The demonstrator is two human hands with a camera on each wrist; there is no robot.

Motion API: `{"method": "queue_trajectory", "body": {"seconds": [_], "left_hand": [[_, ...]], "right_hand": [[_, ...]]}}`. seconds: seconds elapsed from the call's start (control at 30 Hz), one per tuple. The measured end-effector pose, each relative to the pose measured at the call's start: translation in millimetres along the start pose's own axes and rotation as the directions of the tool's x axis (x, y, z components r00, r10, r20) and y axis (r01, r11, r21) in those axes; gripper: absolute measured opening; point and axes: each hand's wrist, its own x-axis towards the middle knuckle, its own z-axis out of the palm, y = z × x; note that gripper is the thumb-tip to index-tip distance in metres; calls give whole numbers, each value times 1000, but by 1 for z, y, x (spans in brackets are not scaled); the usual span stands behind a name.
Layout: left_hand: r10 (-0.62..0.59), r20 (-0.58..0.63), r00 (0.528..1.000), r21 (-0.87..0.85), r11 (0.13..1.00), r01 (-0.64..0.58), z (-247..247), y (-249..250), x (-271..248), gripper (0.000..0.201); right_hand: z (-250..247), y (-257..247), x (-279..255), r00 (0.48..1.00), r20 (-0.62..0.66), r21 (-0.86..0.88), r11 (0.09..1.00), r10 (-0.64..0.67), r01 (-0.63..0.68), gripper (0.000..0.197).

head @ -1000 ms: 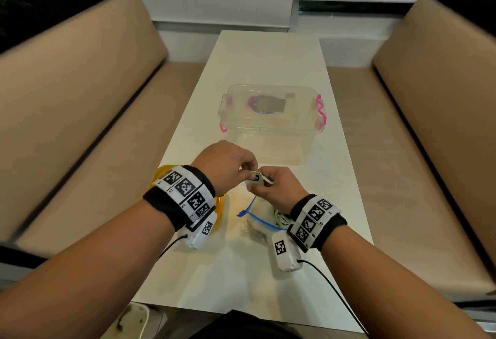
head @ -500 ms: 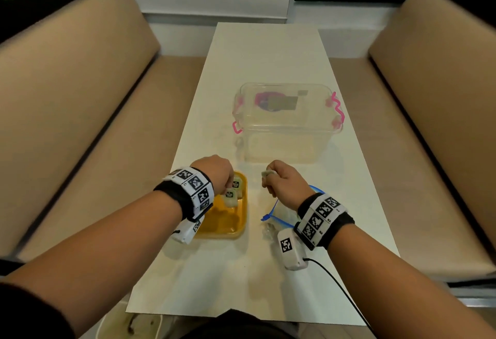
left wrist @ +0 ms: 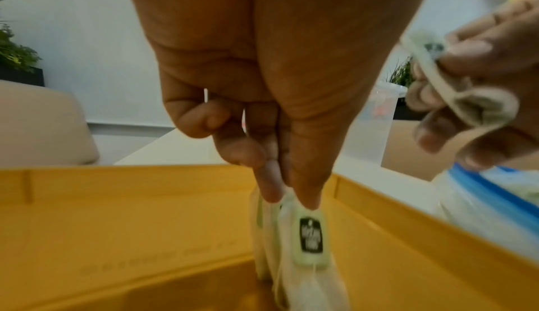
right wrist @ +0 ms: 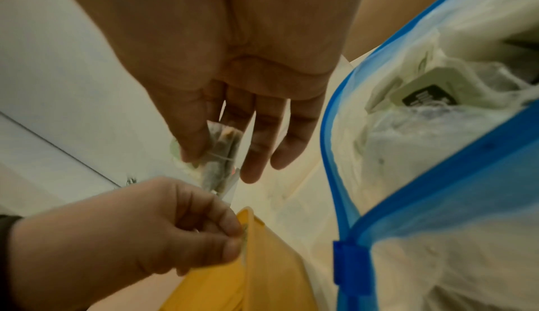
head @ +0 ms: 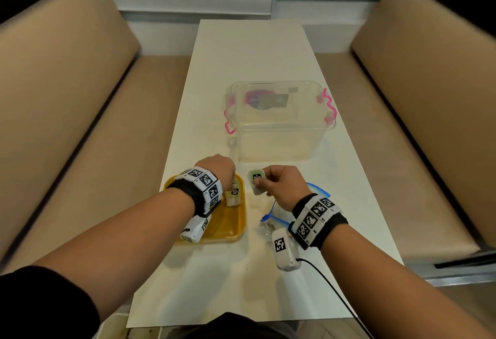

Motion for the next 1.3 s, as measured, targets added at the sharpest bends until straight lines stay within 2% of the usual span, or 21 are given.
{"method": "queue_trajectory", "body": {"seconds": [0.1, 0.2, 0.23, 0.3, 0.37, 0.47, 0.53, 0.63, 0.77, 0.9, 0.97, 1.07, 1.2, 1.3], "left_hand": [[81, -154, 985, -231, 966, -116, -15, -4, -13, 28], [150, -284, 947, -486, 829, -276, -28, 0, -36, 29], [176, -289, 941, -500, 810, -305, -30, 2, -42, 22], [198, -283, 939, -448, 838, -311, -33, 3, -47, 12], [151, -310, 939, -409, 870, -275, -33, 1, -48, 9], [75, -353, 933, -430, 872, -233, -32, -3, -48, 6], [76, -323, 943, -432, 875, -218, -32, -6, -51, 6], [98, -220, 971, -309, 937, -165, -33, -9, -52, 12], [39, -89, 995, -162, 985, -53, -25, -14, -48, 13], [-1, 97, 995, -54, 999, 6, -5, -8, -39, 16], [-16, 153, 988, -14, 1000, 19, 2, -1, -34, 17], [-41, 166, 985, 27, 999, 37, 10, 7, -22, 20], [-98, 147, 984, 57, 994, 90, 16, 8, -2, 17], [-84, 116, 990, 50, 996, 79, 14, 10, -3, 15]], "right_hand": [[2, -2, 1, 1000, 13, 23, 1000, 10, -10, 7], [5, -7, 3, 999, 35, 48, 999, 4, -6, 6], [6, -9, 4, 999, 43, 46, 999, -4, 2, 10], [8, -12, 5, 998, 61, 44, 999, -11, 9, 13], [11, -13, 7, 998, 68, 39, 999, -4, 2, 11], [14, -11, 10, 998, 69, -6, 1000, 2, -1, 12], [16, -10, 12, 996, 85, -37, 999, 1, 2, 10], [20, -6, 16, 994, 111, -84, 996, 8, 1, 10], [27, 5, 24, 996, 72, -264, 964, 56, -35, 37], [36, 9, 28, 978, 118, -339, 933, 169, -121, 46], [40, 9, 28, 962, 155, -338, 927, 225, -162, 49], [45, 9, 27, 940, 189, -326, 921, 286, -215, 51], [47, 9, 27, 937, 193, -338, 916, 291, -215, 52], [47, 10, 27, 937, 193, -330, 919, 290, -217, 53]]}}
